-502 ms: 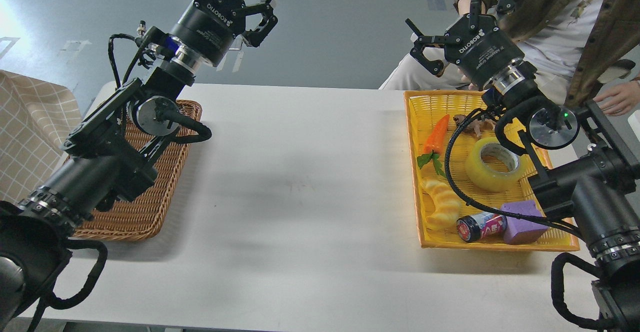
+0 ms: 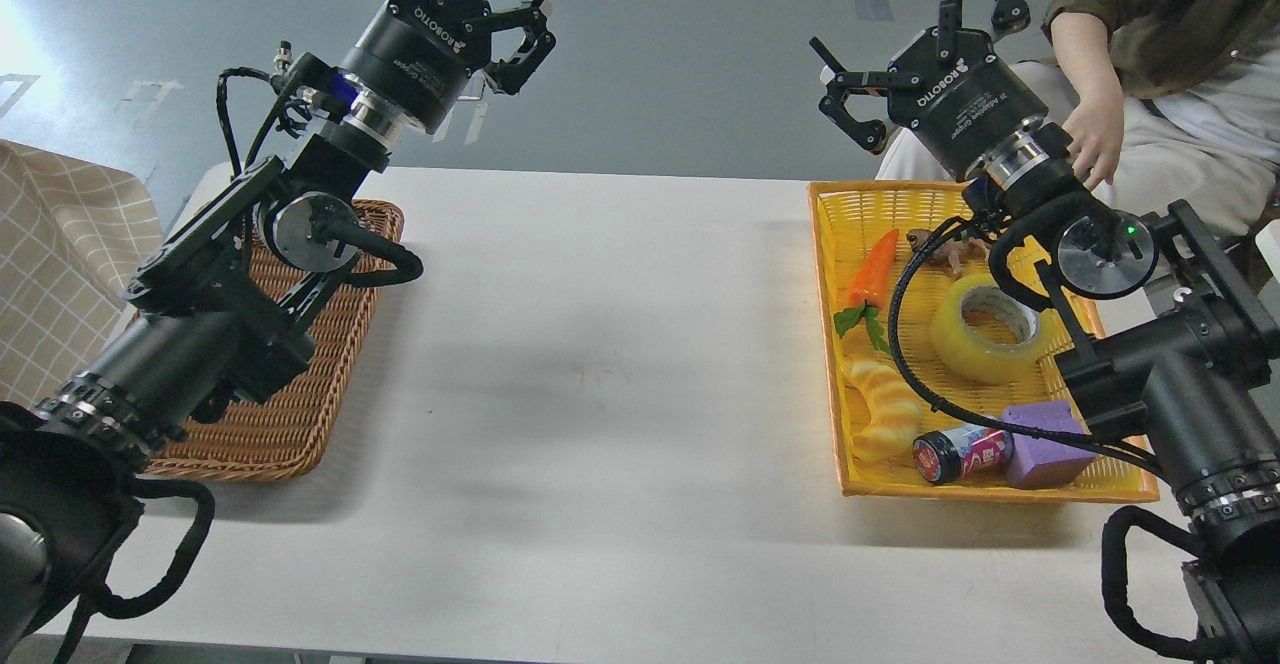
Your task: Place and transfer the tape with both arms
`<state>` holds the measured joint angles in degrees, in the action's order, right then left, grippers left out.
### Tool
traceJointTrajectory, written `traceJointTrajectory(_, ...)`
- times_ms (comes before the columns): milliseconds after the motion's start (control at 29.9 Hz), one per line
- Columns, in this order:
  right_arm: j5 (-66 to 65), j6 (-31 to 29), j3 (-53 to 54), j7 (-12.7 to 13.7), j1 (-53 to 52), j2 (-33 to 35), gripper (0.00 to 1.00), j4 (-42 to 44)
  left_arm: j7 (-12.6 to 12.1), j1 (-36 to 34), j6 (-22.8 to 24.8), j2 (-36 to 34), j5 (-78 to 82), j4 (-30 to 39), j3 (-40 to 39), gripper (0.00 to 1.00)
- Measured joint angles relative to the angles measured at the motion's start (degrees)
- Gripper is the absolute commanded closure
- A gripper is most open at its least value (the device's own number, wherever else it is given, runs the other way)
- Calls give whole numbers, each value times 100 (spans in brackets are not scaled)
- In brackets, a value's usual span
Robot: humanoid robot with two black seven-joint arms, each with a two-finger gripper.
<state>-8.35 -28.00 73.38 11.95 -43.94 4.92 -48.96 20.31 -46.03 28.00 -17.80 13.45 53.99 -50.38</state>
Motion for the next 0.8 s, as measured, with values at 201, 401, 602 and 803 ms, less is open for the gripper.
traceJointTrajectory(201,0,0,2,0,0,0,0,0,21,0,0,4,0,-8,-6,2)
traceJointTrajectory(401,0,0,10,0,-4,1,0,0,25,-1,0,13,0,-26,-6,2)
traceJointTrajectory(602,0,0,10,0,-9,8,0,5,24,-6,0,8,11,-73,62,2)
traceJointTrajectory(803,0,0,10,0,-29,17,0,53,17,-10,0,-4,7,-99,6,2)
